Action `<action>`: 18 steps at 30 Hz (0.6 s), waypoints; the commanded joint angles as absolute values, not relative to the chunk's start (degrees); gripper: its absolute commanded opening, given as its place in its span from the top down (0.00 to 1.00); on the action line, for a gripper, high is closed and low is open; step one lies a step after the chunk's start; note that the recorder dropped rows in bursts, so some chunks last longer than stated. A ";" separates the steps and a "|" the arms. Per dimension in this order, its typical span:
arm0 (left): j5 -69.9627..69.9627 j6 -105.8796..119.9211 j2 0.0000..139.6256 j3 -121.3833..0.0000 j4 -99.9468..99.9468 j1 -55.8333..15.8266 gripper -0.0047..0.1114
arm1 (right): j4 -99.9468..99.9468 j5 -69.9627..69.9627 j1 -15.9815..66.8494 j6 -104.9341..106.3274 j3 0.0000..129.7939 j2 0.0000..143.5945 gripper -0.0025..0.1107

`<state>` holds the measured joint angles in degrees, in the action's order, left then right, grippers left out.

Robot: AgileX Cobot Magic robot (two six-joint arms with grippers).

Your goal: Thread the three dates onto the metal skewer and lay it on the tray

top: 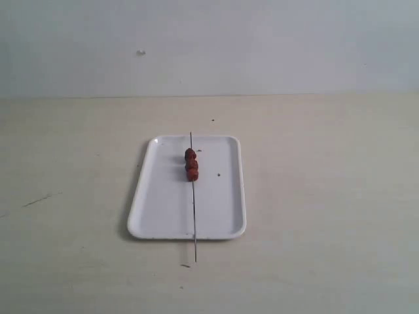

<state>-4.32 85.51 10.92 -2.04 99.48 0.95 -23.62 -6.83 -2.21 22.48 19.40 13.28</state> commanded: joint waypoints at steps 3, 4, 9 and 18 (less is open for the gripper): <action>-4.65 85.19 10.66 -1.85 99.95 0.57 0.96 | -23.00 -7.22 -4.19 22.80 15.45 14.11 0.98; -4.65 85.19 10.66 -1.85 99.95 0.57 0.96 | -23.00 -7.22 -5.14 22.88 14.37 14.11 0.98; -4.81 85.19 10.63 -1.85 99.95 0.57 0.96 | -22.73 -7.22 -10.60 22.35 9.89 11.23 0.98; -4.81 85.19 10.63 -1.85 99.95 0.57 0.96 | -2.93 -6.34 -11.15 -1.58 3.49 8.95 0.98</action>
<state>-4.41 85.43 10.92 -2.04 99.49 0.95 -11.10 -7.29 -10.76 7.96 5.13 9.74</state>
